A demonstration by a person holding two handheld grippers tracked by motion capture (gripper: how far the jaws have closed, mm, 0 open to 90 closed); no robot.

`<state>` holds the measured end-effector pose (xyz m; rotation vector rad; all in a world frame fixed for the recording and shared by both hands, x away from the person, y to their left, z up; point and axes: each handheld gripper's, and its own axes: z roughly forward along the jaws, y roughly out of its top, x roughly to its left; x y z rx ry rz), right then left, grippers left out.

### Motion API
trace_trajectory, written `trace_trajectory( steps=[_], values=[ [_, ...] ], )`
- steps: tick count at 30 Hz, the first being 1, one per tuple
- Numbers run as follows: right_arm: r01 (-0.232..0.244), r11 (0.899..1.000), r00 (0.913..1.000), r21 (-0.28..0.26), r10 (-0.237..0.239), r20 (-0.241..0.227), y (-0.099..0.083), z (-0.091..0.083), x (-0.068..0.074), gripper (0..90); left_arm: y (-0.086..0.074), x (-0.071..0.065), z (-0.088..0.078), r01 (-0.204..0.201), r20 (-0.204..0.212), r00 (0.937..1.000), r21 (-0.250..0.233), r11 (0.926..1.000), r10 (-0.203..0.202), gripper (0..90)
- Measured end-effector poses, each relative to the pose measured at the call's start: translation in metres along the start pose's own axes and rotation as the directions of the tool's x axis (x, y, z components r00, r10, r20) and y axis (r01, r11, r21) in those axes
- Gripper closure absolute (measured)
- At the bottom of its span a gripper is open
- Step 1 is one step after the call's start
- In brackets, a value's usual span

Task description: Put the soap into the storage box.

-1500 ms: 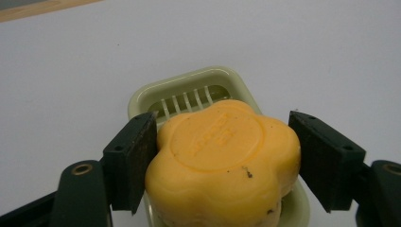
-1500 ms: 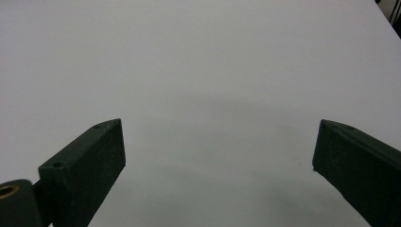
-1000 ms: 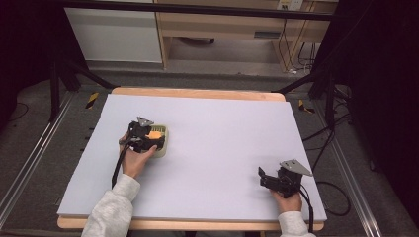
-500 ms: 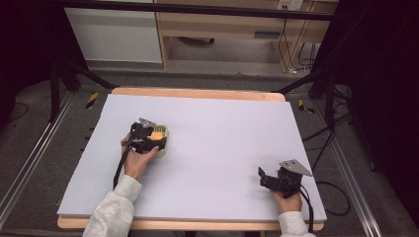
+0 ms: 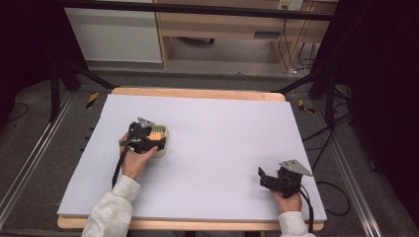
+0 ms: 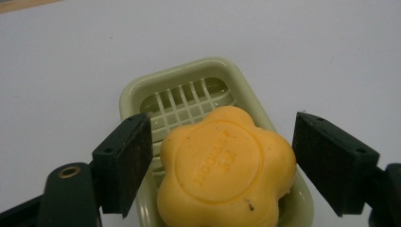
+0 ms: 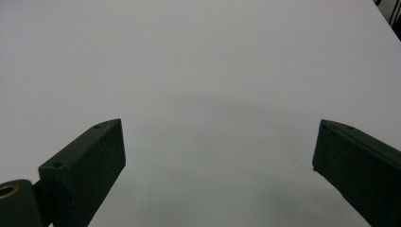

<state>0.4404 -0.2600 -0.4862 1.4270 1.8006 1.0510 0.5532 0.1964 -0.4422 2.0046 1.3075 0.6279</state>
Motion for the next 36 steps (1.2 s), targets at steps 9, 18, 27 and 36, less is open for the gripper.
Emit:
trace_trajectory(
  steps=[9,18,27,36],
  values=[
    [-0.001,1.000,1.0000,0.002,0.001,-0.001,0.000,0.000,0.000,3.8,-0.002,0.004,-0.018,0.001,0.032,0.9995,-0.025,0.9997,-0.001,20.1],
    [-0.010,1.000,0.9999,0.002,0.010,-0.003,0.000,0.000,0.000,4.0,-0.010,0.010,-0.038,0.010,0.048,0.9988,-0.068,0.9976,-0.007,20.5],
    [-0.009,1.000,0.9999,0.001,0.009,-0.006,0.000,0.000,0.000,4.3,-0.032,0.017,-0.054,0.011,0.050,0.9987,-0.079,0.9968,-0.007,23.4],
    [-0.009,1.000,0.9999,-0.002,0.009,-0.012,0.000,-0.001,-0.001,4.4,-0.056,0.023,-0.065,0.006,0.039,0.9992,-0.087,0.9962,-0.002,25.9]
  ],
)
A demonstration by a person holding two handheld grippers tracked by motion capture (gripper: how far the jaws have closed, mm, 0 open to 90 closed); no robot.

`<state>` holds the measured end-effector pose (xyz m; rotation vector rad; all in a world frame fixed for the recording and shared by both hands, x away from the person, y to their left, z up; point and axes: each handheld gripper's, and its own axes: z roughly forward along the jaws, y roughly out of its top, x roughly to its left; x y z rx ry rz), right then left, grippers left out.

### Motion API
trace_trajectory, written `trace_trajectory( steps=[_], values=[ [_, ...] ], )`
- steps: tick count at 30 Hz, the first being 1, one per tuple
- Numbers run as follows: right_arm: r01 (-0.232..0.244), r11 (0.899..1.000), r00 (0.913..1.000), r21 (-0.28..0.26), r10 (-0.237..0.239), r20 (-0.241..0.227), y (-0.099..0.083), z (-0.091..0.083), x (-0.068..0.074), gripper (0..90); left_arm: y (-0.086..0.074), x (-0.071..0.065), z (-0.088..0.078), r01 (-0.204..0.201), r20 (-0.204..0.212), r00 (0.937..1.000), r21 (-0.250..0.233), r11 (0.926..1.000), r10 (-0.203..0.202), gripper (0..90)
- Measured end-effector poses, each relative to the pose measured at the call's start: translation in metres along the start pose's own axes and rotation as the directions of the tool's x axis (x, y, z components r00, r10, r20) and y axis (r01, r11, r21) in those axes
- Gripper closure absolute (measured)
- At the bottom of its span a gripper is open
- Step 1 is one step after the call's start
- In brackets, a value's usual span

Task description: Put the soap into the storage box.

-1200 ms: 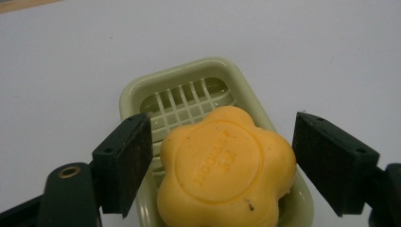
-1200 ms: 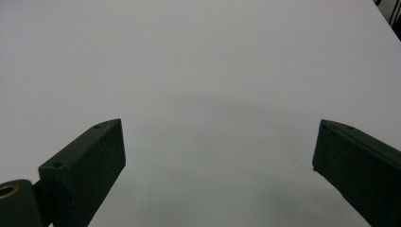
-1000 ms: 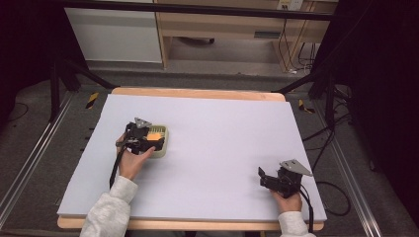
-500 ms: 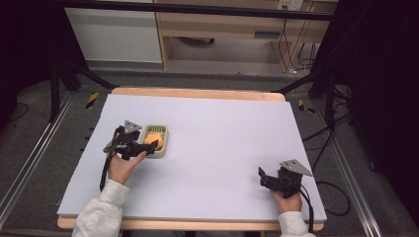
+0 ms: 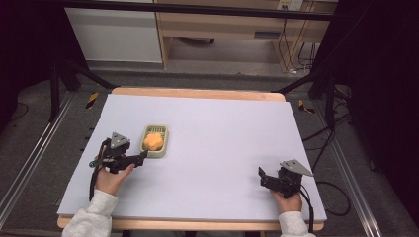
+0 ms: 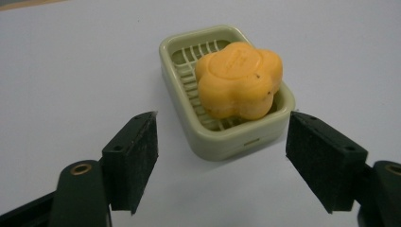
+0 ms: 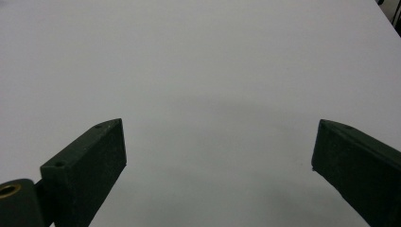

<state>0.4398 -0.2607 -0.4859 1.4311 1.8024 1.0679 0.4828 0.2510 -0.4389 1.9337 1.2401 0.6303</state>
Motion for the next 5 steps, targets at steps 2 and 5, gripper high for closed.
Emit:
trace_trajectory(
  steps=[2,5],
  values=[
    [0.001,1.000,1.0000,-0.001,-0.001,0.001,0.000,0.000,0.000,4.4,-0.007,0.001,-0.001,0.003,0.000,1.0000,0.011,0.9999,-0.003,26.1],
    [-0.001,1.000,1.0000,0.001,0.001,0.002,0.000,0.000,0.000,4.3,-0.015,0.003,-0.002,-0.003,-0.004,1.0000,0.028,0.9996,0.003,26.3]
  ],
)
